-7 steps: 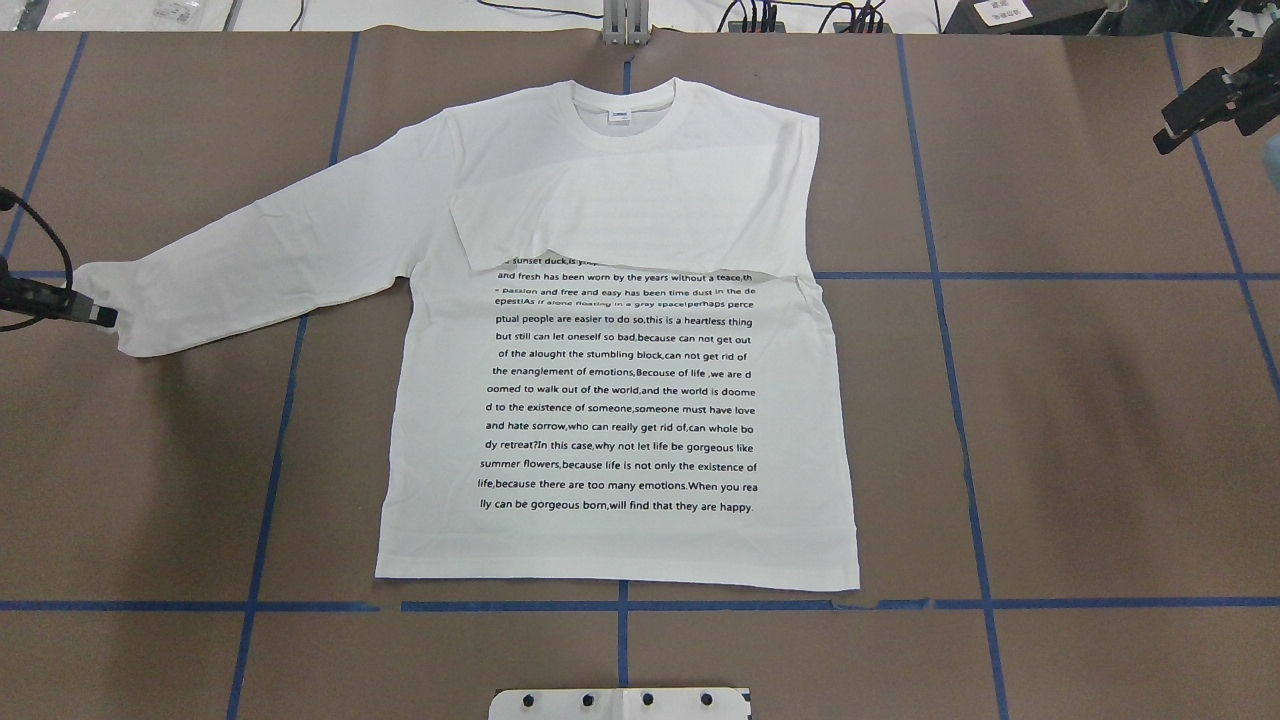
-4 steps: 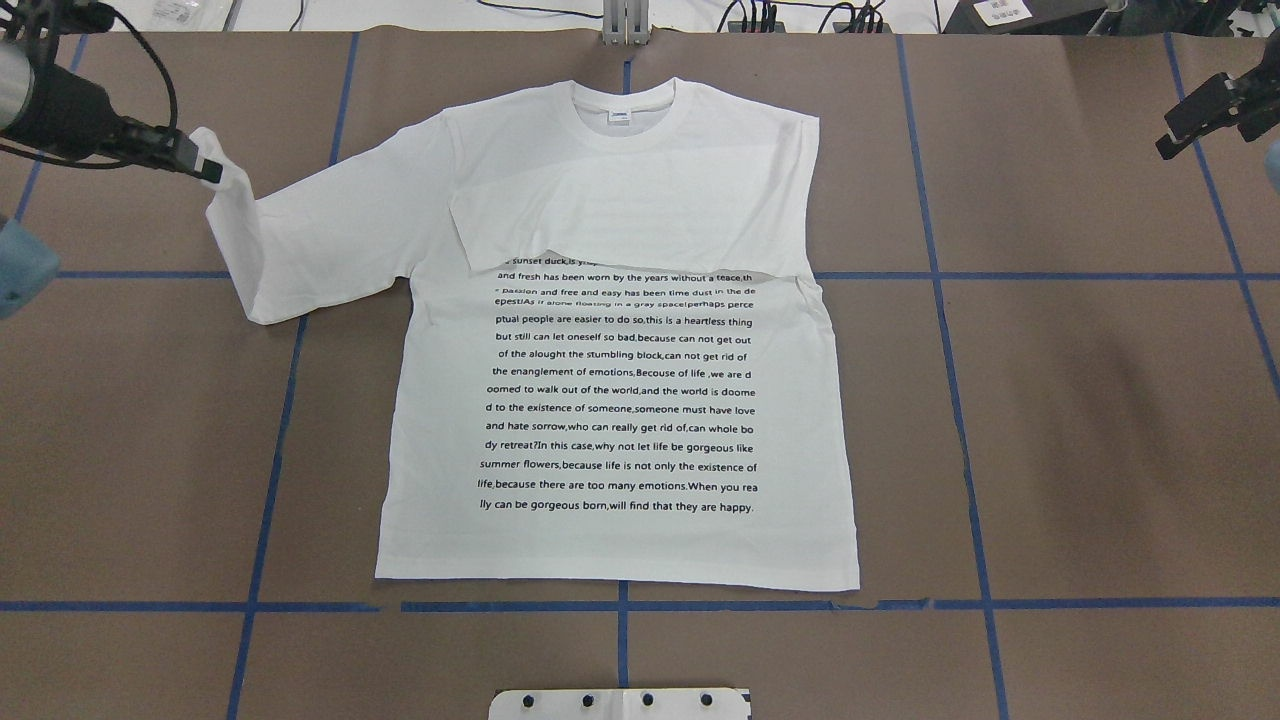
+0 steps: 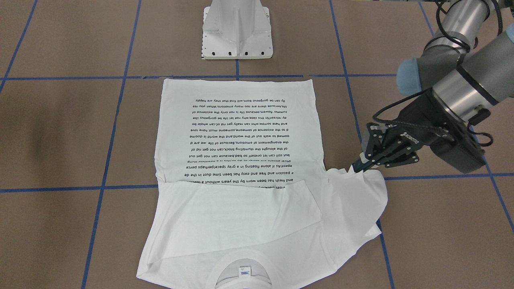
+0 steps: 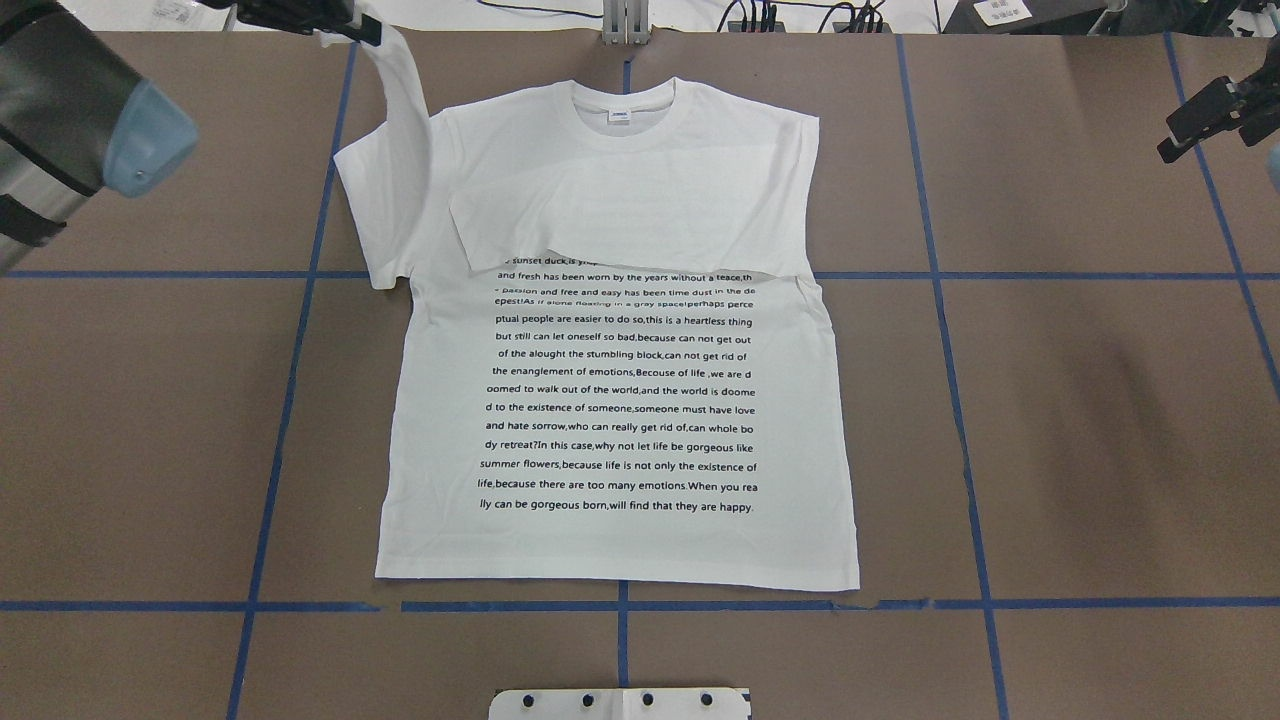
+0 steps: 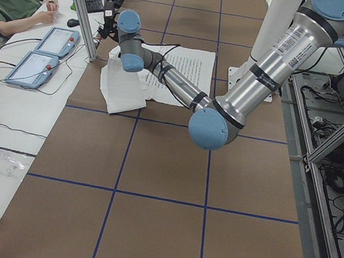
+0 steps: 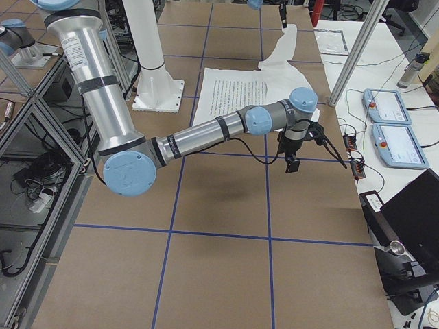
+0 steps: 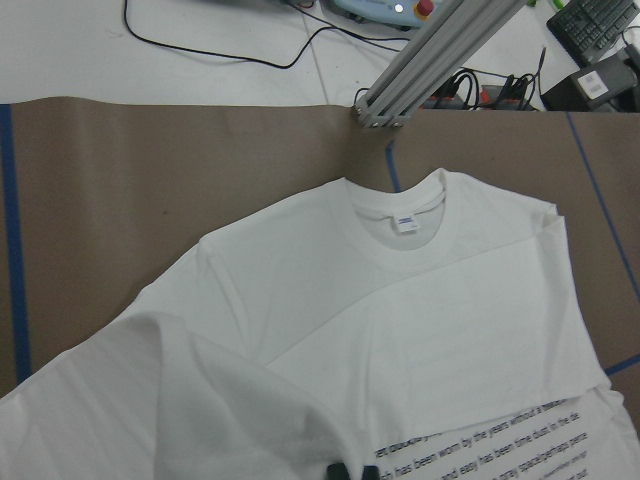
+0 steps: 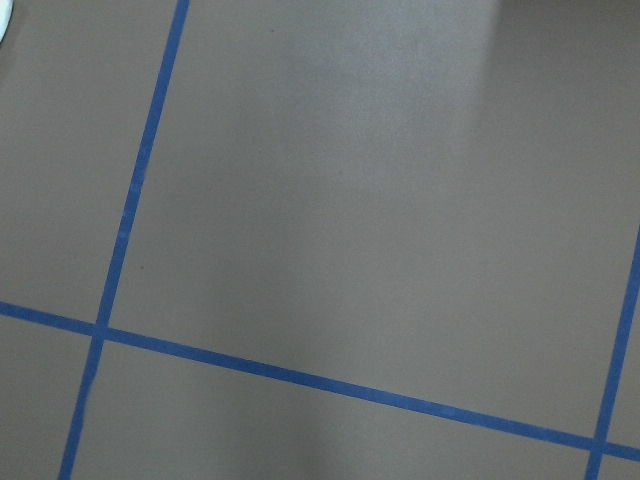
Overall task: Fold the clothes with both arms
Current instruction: 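Lift the sleeve with the left gripper and carry it across the shirt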
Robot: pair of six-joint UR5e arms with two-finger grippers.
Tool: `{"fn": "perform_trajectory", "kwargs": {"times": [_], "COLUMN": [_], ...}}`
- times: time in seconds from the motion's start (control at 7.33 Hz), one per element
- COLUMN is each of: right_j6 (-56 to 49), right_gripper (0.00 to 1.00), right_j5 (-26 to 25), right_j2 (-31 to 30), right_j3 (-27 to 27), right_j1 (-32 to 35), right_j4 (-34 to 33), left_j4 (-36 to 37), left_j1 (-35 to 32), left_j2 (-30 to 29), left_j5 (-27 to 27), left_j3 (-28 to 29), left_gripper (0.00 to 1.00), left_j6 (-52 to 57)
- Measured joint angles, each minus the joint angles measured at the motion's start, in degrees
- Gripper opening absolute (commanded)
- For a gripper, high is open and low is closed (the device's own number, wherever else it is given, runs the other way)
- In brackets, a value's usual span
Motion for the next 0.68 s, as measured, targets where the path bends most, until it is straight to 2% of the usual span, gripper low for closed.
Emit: {"fn": "perform_trajectory", "kwargs": {"times": [0.14, 0.41, 0.68], "right_j6": [0.0, 0.0, 0.0], "right_gripper": [1.0, 1.0, 1.0], "right_j5": [0.05, 0.11, 0.12], "right_j2": [-0.02, 0.0, 0.01], "right_j3": [0.0, 0.0, -0.03], "right_j1": [0.02, 0.03, 0.03], "right_j4": [-0.04, -0.06, -0.07], "left_j4": [0.12, 1.18, 1.5], "left_j1": [2.05, 8.1, 14.4], "left_j2": [-3.11, -8.93, -14.48], "left_j5": [1.0, 7.03, 11.95], "left_j3": [0.41, 2.54, 7.63], "left_gripper": [0.0, 0.0, 0.0], "left_j6": [-3.44, -7.14, -8.02]}}
